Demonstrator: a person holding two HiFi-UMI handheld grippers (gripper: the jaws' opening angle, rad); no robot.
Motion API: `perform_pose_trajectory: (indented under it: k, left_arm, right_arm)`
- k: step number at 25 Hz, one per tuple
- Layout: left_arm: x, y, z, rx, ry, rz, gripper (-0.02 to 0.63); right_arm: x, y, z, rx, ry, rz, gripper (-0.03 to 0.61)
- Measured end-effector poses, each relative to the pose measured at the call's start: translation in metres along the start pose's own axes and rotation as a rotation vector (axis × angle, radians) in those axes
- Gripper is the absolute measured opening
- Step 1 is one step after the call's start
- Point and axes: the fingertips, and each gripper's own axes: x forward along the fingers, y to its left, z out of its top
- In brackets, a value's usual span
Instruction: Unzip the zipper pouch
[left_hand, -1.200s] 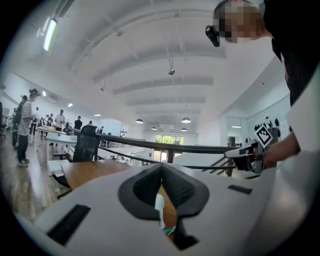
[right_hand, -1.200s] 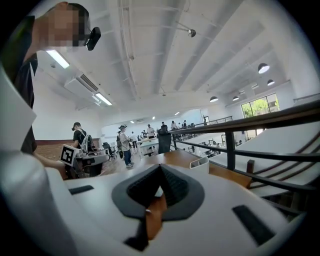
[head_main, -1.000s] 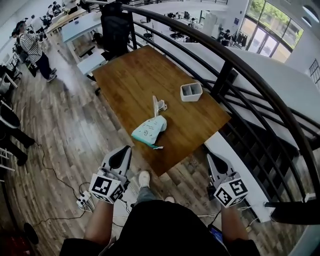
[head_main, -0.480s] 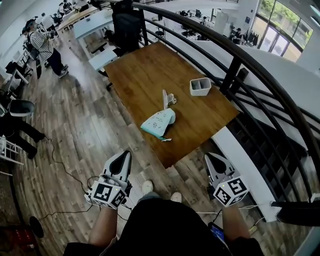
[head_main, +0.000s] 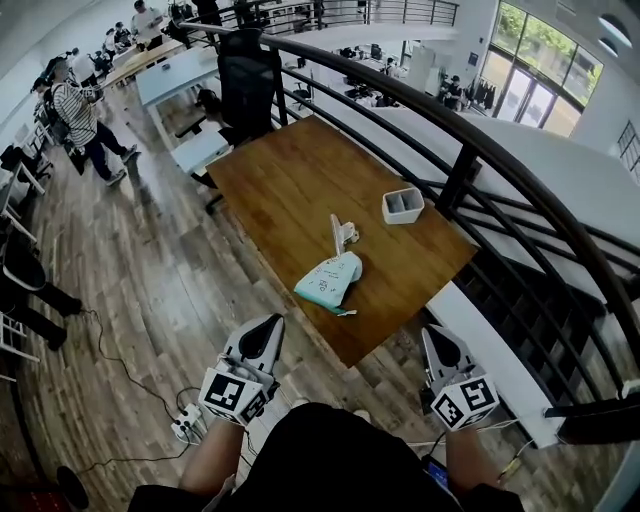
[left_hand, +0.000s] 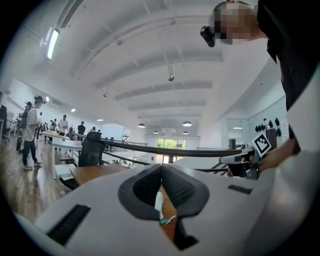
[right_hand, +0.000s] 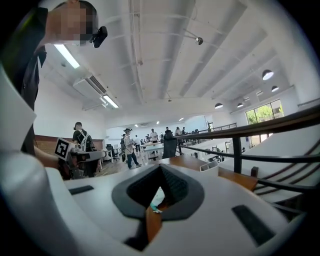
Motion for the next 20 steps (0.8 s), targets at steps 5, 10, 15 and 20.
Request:
perform_pose_trajectory:
  k: [5,10,15,20]
  left_arm:
    - [-0.004,0.01,-0.003,-0.016,0.01,-0.027,0.012]
    - [-0.01,0.024,-0.01,-0.021,0.017,-0.014,0.012]
    - [-0.009,0.023,-0.009,-0.033,0.012,-0.013,0.012]
    - [-0.008,0.019,-0.007,-0.033,0.011,-0.014,0.012]
  right_arm:
    - [0.01,0.009,-0.002,0.002,0.018,-0.009,-0.008]
    - [0.017,0.022,-0.003,-0.009,0.023,-0.002,-0.008]
    - [0.018,0.024,0.0,-0.021,0.021,0.006,-0.008]
    - [0.018,0.024,0.005,-0.03,0.015,0.011,-0.008]
